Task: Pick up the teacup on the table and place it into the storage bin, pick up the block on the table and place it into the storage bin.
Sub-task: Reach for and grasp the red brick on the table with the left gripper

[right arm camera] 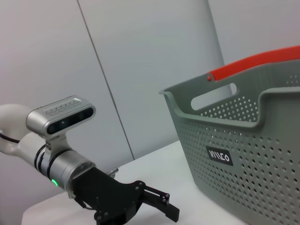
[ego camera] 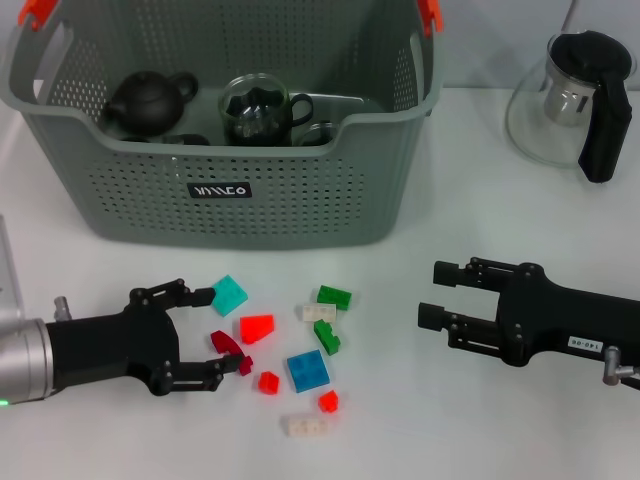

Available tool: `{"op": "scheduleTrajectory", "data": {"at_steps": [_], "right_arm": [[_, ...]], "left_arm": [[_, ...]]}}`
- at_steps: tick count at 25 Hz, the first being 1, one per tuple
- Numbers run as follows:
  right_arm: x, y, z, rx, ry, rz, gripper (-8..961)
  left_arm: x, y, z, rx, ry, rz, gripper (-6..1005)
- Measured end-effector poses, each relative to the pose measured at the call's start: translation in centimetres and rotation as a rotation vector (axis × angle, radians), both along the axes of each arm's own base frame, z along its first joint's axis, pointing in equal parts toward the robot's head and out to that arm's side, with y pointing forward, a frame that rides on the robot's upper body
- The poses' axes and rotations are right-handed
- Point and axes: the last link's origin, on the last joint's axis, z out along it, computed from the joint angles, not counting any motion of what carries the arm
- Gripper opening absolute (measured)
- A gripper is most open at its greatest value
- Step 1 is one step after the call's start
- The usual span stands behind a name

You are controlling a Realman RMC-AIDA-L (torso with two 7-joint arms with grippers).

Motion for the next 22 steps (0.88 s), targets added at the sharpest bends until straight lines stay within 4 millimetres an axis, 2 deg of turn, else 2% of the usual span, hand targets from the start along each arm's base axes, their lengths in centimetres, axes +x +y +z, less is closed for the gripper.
{"op": "scheduleTrajectory", "data": {"at_steps": [7, 22], "right_arm": [[0.0, 0.1, 0.0, 0.001, -0.003, -0.003, 673], [0.2, -0.1, 0.0, 0.002, -0.006, -0.008, 674]], "left_arm": [[-0.1, -0.3, -1.3, 0.006, -0.01, -0.019, 889], [-0.7, -0.1, -2.4, 0.018, 0.013, 0.019, 879]]}}
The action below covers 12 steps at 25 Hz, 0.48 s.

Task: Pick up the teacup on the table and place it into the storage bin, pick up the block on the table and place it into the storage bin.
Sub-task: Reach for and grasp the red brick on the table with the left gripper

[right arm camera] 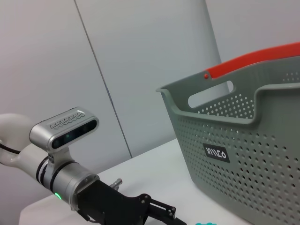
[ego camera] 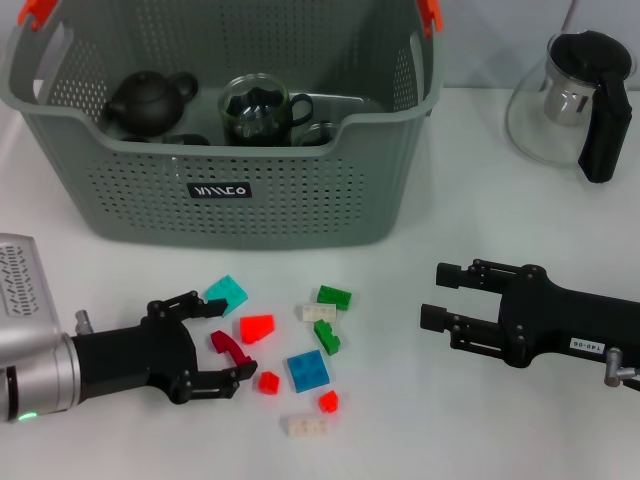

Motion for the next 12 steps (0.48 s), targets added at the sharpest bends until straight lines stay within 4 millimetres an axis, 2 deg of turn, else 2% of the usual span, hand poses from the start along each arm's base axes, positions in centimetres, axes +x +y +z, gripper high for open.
{"op": "scheduleTrajectory", "data": {"at_steps": [12], "right_arm": [[0.08, -0.05, -0.01, 0.0, -0.001, -0.003, 674]], "left_arm": [[-0.33, -0.18, -0.5, 0.017, 0.002, 0.012, 871]]}}
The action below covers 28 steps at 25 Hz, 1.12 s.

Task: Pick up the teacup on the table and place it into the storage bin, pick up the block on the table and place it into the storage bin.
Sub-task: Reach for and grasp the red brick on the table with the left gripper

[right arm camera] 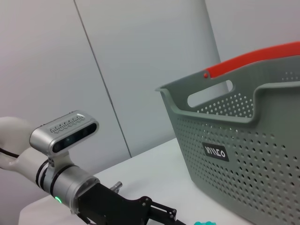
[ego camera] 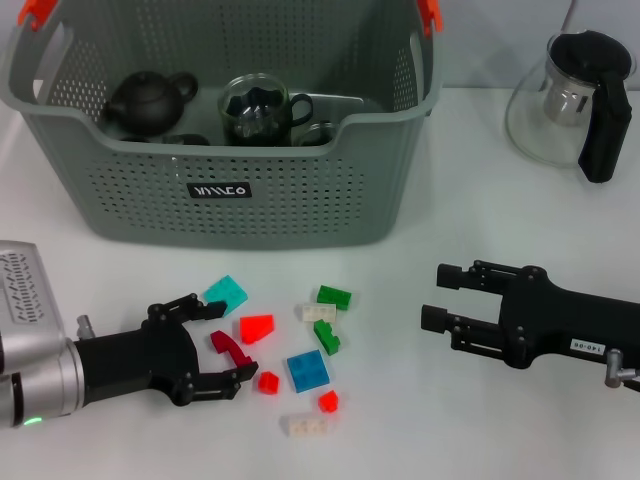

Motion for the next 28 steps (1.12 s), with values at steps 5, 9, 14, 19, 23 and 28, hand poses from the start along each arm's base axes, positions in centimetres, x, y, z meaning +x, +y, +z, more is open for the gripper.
{"op": "scheduleTrajectory", "data": {"at_steps": [5, 9, 14, 19, 23, 28], "right_arm": [[0.07, -0.08, -0.02, -0.001, 0.0, -0.003, 673], [0.1, -0.11, -0.05, -0.002, 0.0, -0.004, 673], [0.13, -0.15, -0.08, -0.005, -0.002, -0.004, 673], [0.26, -0.24, -0.17, -0.013, -0.013, -0.002, 673], [0.23, -0.25, -0.22, -0.014, -0.014, -0.002, 674], [0.23, -0.24, -0.22, -0.013, -0.013, -0.002, 674]], "left_arm": [[0.04, 0.02, -0.31, -0.002, 0.002, -0.003, 867], [-0.05, 0.08, -0.33, 0.001, 0.01, -0.001, 865], [-0.16, 0.11, -0.3, 0.005, 0.014, 0.004, 861], [-0.18, 0.07, -0.32, 0.003, 0.016, 0.003, 858], [-0.23, 0.0, -0.33, 0.002, 0.017, 0.004, 855], [-0.33, -0.12, -0.36, -0.002, 0.017, 0.01, 852]]}}
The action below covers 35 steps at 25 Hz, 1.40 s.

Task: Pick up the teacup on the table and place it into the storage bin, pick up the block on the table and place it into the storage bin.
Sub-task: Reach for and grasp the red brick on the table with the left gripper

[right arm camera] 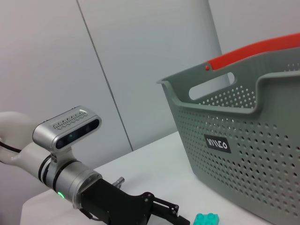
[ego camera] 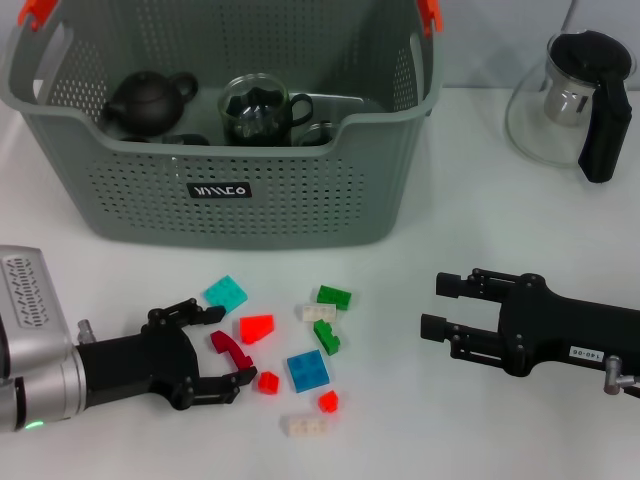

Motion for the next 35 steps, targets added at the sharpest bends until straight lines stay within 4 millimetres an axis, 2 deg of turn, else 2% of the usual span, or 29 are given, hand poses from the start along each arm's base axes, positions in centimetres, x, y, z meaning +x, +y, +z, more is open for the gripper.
{"op": "scheduleTrajectory", "data": {"at_steps": [19, 31, 35], "right_arm": [[-0.22, 0.01, -0.06, -0.008, 0.002, 0.011, 674], [-0.18, -0.06, -0.06, -0.009, 0.003, 0.01, 674], [-0.26, 0.0, -0.07, -0.01, 0.002, 0.013, 674]], "left_arm": [[-0.12, -0.61, -0.13, 0.011, -0.043, 0.03, 839], [-0.15, -0.19, 0.02, 0.0, -0.051, 0.075, 831], [-0.19, 0.01, 0.06, -0.008, -0.046, 0.09, 668]]}}
